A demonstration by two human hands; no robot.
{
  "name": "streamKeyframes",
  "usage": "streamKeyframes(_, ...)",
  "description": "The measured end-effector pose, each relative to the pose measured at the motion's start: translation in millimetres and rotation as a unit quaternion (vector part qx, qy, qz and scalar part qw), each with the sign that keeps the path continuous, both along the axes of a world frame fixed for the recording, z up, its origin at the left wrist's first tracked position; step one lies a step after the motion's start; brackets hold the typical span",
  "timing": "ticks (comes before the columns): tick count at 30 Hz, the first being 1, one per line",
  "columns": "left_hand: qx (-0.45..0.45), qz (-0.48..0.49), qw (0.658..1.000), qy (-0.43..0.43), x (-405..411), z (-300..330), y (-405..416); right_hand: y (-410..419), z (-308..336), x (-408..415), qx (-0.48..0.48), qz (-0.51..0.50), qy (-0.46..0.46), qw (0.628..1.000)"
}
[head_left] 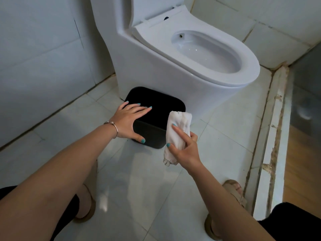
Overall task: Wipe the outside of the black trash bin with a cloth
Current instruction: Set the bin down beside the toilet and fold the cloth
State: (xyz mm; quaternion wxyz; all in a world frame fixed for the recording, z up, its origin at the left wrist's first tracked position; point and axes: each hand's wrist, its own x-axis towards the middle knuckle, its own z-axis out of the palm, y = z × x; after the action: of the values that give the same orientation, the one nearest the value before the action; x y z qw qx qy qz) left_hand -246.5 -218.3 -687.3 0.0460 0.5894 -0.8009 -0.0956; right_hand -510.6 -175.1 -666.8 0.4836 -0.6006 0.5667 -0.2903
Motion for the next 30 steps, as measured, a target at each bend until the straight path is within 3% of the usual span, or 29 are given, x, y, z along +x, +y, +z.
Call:
streamKeyframes(9, 0.037, -0.004, 0.998, -0.058, 23, 10, -26, 8, -4, 34, 0.019, -0.035, -0.058, 0.998)
streamKeyframes(16, 0.046, -0.021, 0.999, -0.009, 32, 11, -37, 5, 0, 34, 0.016, -0.020, -0.053, 0.998)
streamKeyframes(23, 0.066, 0.004, 0.993, 0.098, 28, 38, -27, 19, 15, 13, -0.016, -0.014, -0.060, 0.998)
streamKeyframes(30, 0.033, -0.042, 0.995, 0.090, -1, 86, -11, 30, 48, -1, -0.058, -0.024, -0.077, 0.995)
